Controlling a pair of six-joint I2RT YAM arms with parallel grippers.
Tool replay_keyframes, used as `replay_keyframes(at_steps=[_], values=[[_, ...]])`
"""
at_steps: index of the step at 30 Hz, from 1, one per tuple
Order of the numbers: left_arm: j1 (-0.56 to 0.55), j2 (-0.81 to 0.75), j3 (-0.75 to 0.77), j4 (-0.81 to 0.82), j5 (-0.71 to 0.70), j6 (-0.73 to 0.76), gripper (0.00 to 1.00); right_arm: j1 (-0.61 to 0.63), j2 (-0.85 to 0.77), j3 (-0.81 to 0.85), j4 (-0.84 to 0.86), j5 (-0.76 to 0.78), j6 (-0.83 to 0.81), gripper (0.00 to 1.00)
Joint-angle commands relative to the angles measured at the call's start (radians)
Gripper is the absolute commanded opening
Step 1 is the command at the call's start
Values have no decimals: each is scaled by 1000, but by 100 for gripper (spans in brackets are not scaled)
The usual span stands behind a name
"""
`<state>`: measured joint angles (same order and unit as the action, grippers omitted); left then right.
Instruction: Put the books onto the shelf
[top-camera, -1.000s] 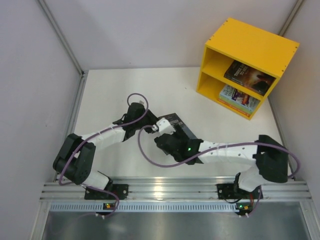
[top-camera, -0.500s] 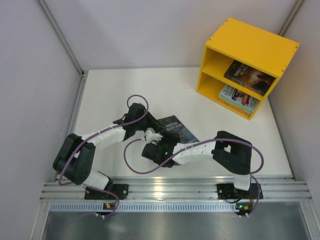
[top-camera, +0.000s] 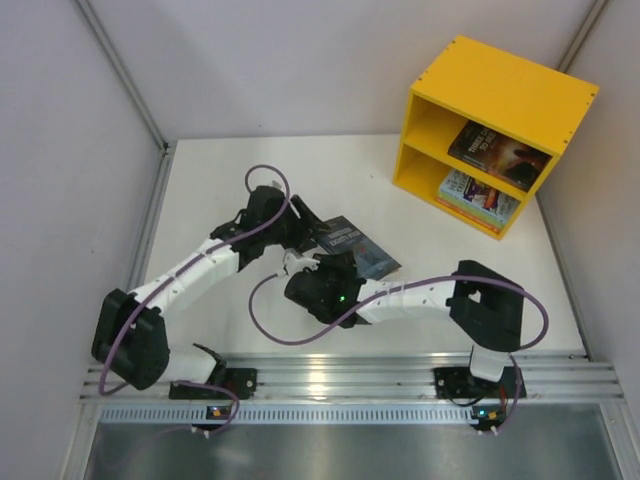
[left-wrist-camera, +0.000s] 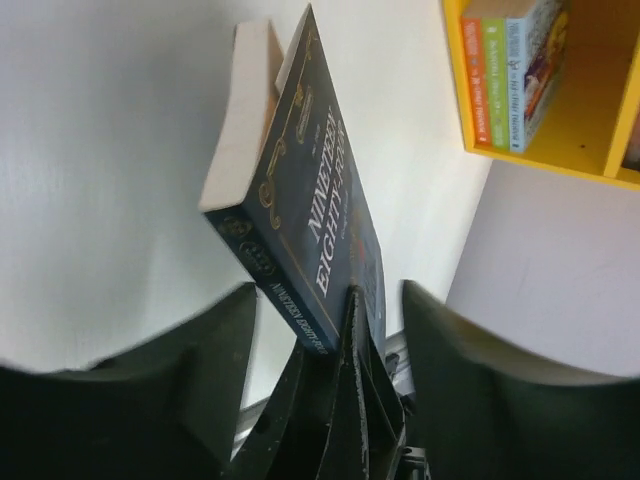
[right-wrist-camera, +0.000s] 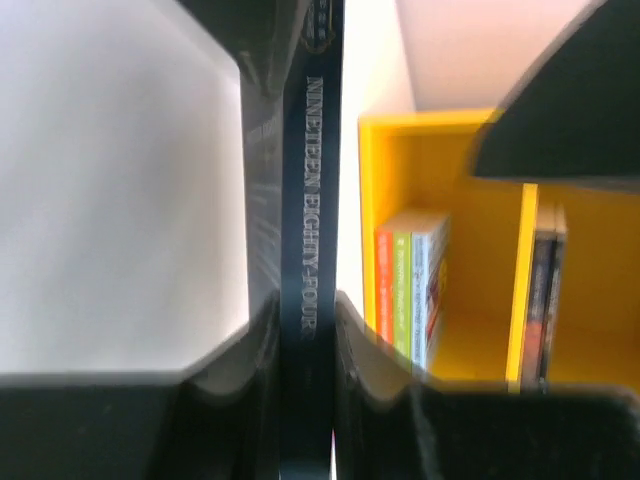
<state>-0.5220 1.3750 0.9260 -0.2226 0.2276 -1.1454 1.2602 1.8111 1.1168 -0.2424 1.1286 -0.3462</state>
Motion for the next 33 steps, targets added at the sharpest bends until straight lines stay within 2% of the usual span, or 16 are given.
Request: replay_keyframes(at_steps=[1,4,8,12,17,23,27,33], values=[[8,-94,180,-183,-152,111,69,-35,-151,0,32,46,-189,0],[48,-114,266,-266,-168,141,76,-56,-214,14,38,42,-260,0],[128,-137,332,-328,-122,157,84,-108,-269,70,40,45,-388,0],[239,-181,291,-325,-56,193,91,-163,-328,133,52,20,-511,0],[258,-232,179,-320,-66,257,91,-274,-364,190,165,-15,-750,0],[283,-206,116,-317,-47,332,91,-438,-371,147,417,-98,-1003,0],[300,-182,100,-296,-14,354,91,-522,-363,158,546,-142,-1076,0],[324,-152,100,-279,10,363,90,-588,-342,172,564,-211,-1103,0]])
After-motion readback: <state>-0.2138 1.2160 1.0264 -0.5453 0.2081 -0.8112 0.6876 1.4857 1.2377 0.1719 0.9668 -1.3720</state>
